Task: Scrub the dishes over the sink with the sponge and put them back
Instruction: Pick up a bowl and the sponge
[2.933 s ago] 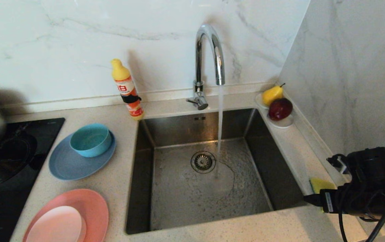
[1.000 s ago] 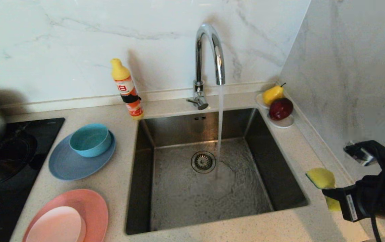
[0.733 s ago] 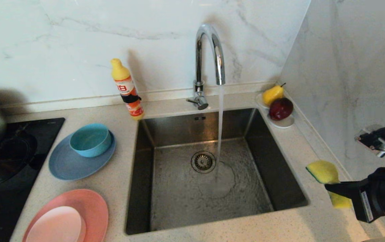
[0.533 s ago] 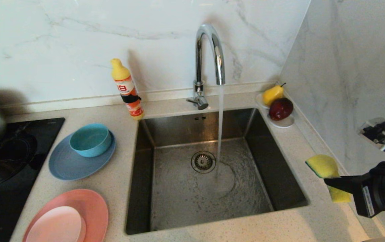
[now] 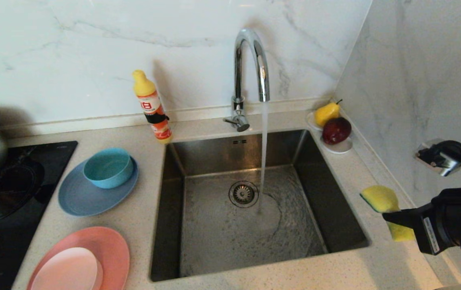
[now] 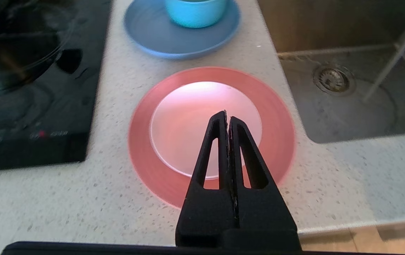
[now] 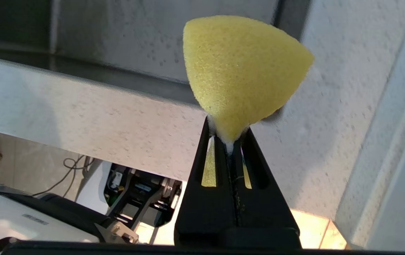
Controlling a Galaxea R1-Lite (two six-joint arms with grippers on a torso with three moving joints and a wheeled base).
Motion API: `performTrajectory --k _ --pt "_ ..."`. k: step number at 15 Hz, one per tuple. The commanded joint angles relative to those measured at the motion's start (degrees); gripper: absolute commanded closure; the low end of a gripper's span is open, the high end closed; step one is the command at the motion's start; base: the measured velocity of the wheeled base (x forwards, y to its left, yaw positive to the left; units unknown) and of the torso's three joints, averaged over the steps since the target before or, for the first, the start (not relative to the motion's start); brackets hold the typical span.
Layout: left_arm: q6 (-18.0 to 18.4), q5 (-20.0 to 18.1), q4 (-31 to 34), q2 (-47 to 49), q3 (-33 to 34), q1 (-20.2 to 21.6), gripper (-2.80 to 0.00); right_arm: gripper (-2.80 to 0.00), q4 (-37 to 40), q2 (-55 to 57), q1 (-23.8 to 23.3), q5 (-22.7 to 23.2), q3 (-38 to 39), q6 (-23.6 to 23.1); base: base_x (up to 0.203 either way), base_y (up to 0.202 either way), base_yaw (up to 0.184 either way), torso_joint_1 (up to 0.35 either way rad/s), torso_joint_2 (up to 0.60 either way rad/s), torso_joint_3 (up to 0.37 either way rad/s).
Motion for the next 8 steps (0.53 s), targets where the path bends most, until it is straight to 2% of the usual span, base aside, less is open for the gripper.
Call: performTrajectory --k 1,2,4,6,8 --pt "-0.18 0.3 -0.07 -0.01 0.97 0.02 0.0 0.0 2.0 -0.11 1.03 -0.2 -1.51 0.09 0.0 0.0 0.0 0.0 0.0 0.0" --pt "-0.02 0.46 -0.09 -0.01 0.25 0.02 0.0 0.0 3.09 0.31 0.88 -0.38 -2.44 0.09 0.0 0.0 0.0 0.0 0.0 0.0" --pt "-0.08 1.9 1.13 0.49 -6.48 0.01 0.0 0.0 5.44 0.19 0.27 -0.53 -4.59 0.18 0.0 0.0 0.0 0.0 0.0 0.0" --pt "-0.21 4.38 5.17 4.41 -16.94 -0.02 0.0 0.0 6.65 0.74 0.21 -0.7 -5.76 0.35 0.0 0.0 0.0 0.0 0.0 0.0" --pt "0.44 9.45 11.44 10.54 -27.23 0.03 0.0 0.0 6.66 0.93 0.21 -1.45 -5.5 0.33 0.0 0.0 0.0 0.0 0.0 0.0"
